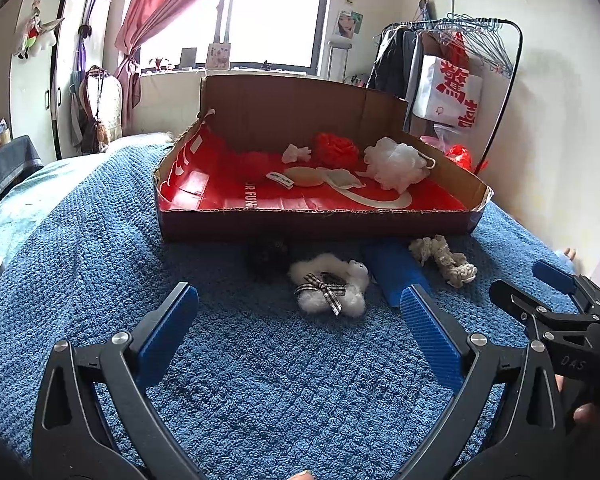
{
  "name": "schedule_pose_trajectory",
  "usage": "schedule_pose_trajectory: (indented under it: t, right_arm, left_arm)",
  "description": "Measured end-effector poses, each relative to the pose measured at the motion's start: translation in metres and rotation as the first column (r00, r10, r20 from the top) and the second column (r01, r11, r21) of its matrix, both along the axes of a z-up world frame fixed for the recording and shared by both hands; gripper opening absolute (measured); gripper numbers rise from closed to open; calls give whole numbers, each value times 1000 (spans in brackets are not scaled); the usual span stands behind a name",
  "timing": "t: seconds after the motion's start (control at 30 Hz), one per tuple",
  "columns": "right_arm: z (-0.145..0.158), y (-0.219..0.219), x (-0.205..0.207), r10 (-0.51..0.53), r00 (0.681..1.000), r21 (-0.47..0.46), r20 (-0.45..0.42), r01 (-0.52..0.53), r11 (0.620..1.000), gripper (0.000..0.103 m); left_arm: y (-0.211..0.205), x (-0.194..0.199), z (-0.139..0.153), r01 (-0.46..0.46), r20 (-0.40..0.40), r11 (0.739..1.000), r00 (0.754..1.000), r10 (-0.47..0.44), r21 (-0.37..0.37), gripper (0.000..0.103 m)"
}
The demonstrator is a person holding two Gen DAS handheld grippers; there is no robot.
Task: Organize soft objects
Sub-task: 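Grasp the black yarn ball with the left gripper while the right gripper grasps the cream crocheted piece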
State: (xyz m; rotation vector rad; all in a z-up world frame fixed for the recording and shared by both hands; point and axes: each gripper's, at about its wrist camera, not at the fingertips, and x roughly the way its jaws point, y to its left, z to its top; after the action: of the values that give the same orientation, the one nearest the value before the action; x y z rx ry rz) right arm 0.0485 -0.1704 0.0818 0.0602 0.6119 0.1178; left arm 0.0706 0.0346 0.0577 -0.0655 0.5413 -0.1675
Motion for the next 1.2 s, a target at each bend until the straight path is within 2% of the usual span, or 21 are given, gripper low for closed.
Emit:
schedule_pose_trajectory:
  t: [0.13,0.5,0.67,0.77,0.83,0.87,0.9,0.93,0.97,1.0,1.07,1.13,1.2]
  right_arm:
    - [2,-2,13,8,1000,8,-29,-8,1000,103]
    - [1,-5,55,20,991,5,-133,-19,1000,103]
    - [-7,-3,77,36,978,-7,-203,-38,999,89]
    - [-11,0,86,60,972,0,-227,-61,998,85]
    - [-13,4,91,82,968,-2,-238,-85,996,84]
    - [-14,6,93,93,965,-1,-246,-96,995,80]
    - [-16,8,95,113,959,8,-260,-115,993,70]
    - [-19,9,97,156,949,42,-273,-150,988,63]
    - [-20,10,99,200,939,78,-281,-186,980,45]
    - [-21,11,100,227,931,95,-286,-208,974,36]
    - [-18,13,96,240,934,89,-266,-224,971,29]
    - [-15,12,93,244,935,96,-257,-227,969,28]
    - [-11,11,89,239,940,103,-241,-221,970,27]
  left_arm:
    - [5,11,2,18,-38,1000,999,-18,-14,103]
    - [19,52,8,36,-121,999,992,-35,11,103]
    - [23,72,5,40,-167,999,985,-34,30,100]
    - [24,84,0,49,-201,998,979,-42,29,89]
    - [24,91,-4,59,-227,998,973,-51,27,74]
    - [24,95,-7,67,-249,998,967,-60,20,67]
    - [24,99,-10,78,-268,997,961,-73,6,56]
    - [25,103,-13,90,-289,996,953,-90,-15,52]
    - [26,107,-16,101,-309,994,945,-108,-37,47]
    - [26,110,-18,110,-321,992,939,-122,-56,30]
    - [26,111,-17,125,-315,989,938,-144,-80,29]
    - [24,111,-17,143,-313,985,935,-167,-98,29]
    - [22,108,-15,147,-302,985,939,-166,-84,29]
